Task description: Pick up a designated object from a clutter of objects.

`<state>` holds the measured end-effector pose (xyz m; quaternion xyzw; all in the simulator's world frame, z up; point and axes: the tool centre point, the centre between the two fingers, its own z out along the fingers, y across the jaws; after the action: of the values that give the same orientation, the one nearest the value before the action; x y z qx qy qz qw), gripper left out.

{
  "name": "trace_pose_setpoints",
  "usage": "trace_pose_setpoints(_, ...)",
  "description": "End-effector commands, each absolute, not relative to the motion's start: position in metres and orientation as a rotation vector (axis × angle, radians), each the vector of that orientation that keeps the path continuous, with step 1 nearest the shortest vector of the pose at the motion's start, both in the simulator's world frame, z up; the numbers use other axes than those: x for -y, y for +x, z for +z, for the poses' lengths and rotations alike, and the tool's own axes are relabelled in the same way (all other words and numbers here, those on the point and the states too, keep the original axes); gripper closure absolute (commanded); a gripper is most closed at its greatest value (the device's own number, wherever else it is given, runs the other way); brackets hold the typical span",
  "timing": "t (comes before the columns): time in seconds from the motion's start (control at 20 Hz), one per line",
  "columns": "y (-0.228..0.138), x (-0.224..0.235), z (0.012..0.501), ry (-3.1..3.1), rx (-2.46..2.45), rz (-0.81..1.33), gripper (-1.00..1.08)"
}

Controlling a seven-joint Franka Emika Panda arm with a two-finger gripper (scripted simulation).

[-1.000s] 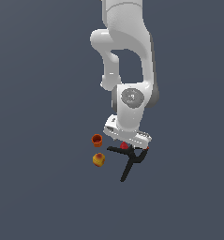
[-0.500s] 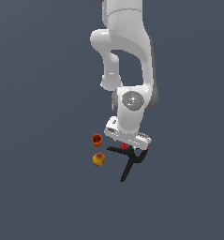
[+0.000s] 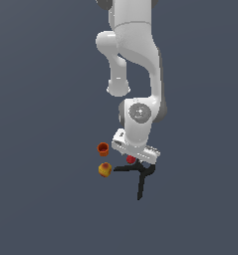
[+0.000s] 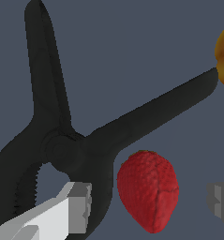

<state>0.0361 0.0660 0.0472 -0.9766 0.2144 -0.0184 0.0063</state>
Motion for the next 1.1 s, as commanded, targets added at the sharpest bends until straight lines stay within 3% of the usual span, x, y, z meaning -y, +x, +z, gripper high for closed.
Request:
trace_pose_setpoints(0.0, 0.023, -0.065, 0.023, -3.069, -0.672, 0.0, -0.92)
trace_pose_setpoints(0.1, 0.023, -0.065, 0.022, -3.069, -0.673, 0.0, -0.92)
trace_pose_setpoints(0.15, 0.023, -0.065, 0.022, -3.069, -0.673, 0.0, 1.08)
trace_pose_setpoints(0.6, 0.023, -0.065, 0.022, -3.069, -0.673, 0.0, 1.08)
trace_pose_setpoints(0.65, 0.038, -0.062, 0.043, -3.055, -0.68, -0.064, 1.08)
trace_pose_setpoints(1.05, 0.034, -0.069, 0.058, -3.055, -0.68, -0.062, 1.08)
